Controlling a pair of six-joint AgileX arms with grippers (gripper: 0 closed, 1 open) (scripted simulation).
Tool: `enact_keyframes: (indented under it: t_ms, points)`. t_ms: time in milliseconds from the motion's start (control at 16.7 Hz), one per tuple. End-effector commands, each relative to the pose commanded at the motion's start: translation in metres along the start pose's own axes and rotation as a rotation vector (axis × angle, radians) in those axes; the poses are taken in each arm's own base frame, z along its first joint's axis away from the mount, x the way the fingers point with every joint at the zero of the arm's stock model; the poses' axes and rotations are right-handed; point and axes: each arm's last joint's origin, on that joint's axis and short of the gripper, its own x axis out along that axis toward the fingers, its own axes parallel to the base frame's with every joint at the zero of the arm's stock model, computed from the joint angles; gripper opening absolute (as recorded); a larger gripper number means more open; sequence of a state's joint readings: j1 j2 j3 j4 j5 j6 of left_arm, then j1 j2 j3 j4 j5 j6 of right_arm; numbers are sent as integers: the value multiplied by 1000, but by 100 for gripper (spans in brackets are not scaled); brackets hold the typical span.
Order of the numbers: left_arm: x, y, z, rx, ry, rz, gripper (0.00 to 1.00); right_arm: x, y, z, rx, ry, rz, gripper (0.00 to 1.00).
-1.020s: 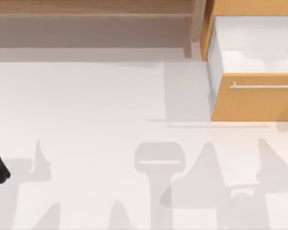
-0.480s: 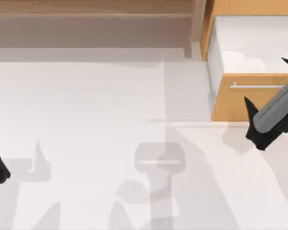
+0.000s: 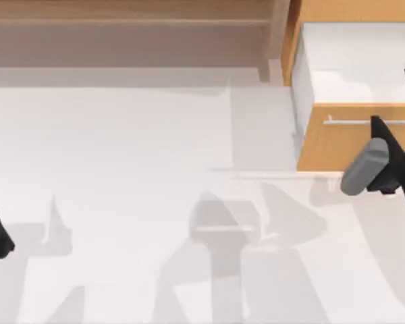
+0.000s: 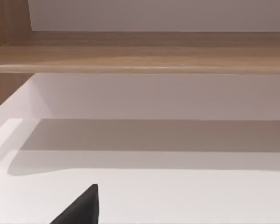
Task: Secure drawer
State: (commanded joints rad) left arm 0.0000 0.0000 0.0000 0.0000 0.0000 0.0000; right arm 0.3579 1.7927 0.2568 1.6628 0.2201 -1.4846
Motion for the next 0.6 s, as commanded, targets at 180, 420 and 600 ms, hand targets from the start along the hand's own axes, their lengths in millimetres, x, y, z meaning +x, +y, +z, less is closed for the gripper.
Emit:
enact_keyframes:
  t_ms: [180, 420, 600]
  points:
    - [0, 0, 0, 0, 0, 0, 100, -8, 24, -8, -94, 116, 83, 100]
    - [0, 0, 0, 0, 0, 0, 100, -14, 35, -13, -107, 173, 119, 100]
    - [0, 0, 0, 0, 0, 0, 100, -14, 35, -13, -107, 173, 119, 100]
